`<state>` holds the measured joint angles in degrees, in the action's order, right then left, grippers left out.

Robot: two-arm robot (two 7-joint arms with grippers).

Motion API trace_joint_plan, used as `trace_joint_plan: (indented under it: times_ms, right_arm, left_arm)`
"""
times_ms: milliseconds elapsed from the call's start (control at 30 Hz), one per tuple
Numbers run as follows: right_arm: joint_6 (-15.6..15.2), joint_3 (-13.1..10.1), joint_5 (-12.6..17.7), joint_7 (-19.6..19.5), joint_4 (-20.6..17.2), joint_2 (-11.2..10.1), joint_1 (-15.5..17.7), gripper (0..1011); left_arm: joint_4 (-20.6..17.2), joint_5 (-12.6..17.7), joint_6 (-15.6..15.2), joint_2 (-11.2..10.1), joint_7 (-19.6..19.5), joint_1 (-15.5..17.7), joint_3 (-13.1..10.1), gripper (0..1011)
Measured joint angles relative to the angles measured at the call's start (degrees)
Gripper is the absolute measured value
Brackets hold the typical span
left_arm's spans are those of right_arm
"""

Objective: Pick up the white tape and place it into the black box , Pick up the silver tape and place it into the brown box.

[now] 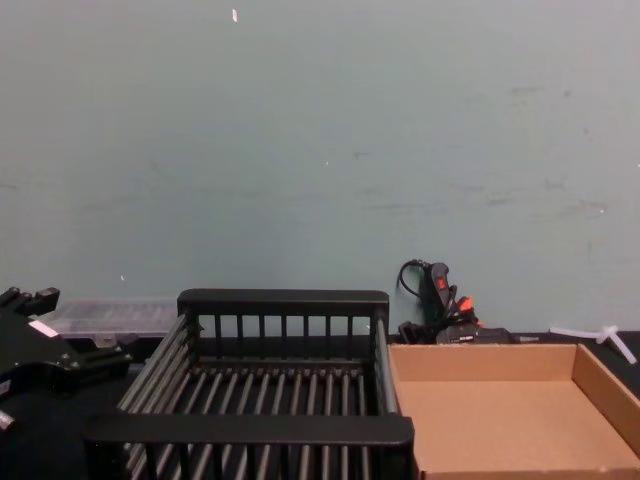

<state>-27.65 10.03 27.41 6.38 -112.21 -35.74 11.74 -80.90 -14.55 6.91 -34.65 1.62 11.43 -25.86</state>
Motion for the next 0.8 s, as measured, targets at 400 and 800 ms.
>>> trace_joint_plan:
  times_ms: [400,800]
  right_arm:
    - [-3.2,-0.4,-0.4,0.9,0.1,1.1,0.7,1002]
    - [-5.0,0.4,-1.9,2.3,2.1,2.4,-0.5,1002]
  left_arm:
    - [0.0,0.0,0.0,0.0,0.0,0.0,0.0,1001]
    - [0.0,0.0,0.0,0.0,0.0,0.0,0.0,1001]
